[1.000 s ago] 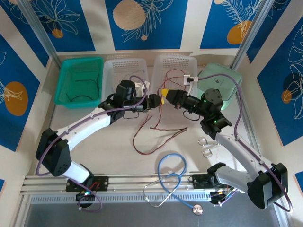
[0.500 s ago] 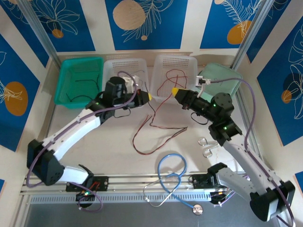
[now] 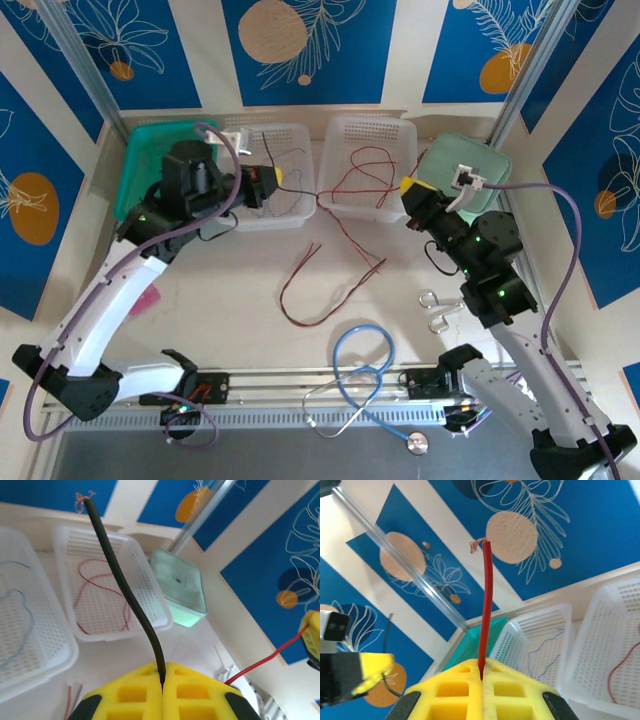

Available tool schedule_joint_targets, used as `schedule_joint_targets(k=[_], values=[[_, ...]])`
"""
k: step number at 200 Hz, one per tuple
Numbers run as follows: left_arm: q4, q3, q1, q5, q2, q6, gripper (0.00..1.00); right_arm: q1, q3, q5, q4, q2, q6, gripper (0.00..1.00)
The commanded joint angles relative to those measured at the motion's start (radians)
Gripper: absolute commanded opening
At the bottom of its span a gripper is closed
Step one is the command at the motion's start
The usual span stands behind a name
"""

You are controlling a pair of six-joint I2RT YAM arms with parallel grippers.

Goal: Untangle the cables

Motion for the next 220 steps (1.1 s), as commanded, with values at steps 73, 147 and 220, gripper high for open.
schedule_joint_targets(k=[73, 147, 220], values=[[-0.059, -0.002, 0.239, 0.042, -0.120, 0.041, 0.00, -0.086, 0.044, 0.187, -0.111, -0.112, -0.054, 0.00], [-0.017, -0.144, 0.409, 0.145, -0.176, -0.045, 0.00, -0.151, 0.074, 0.257, -0.211, -0.158, -0.118, 0.00], [0.152, -0.390, 0.663, 0.224, -0.287, -0.253, 0.00, -0.224, 0.110, 0.377, -0.272, -0.222, -0.264, 0.00]])
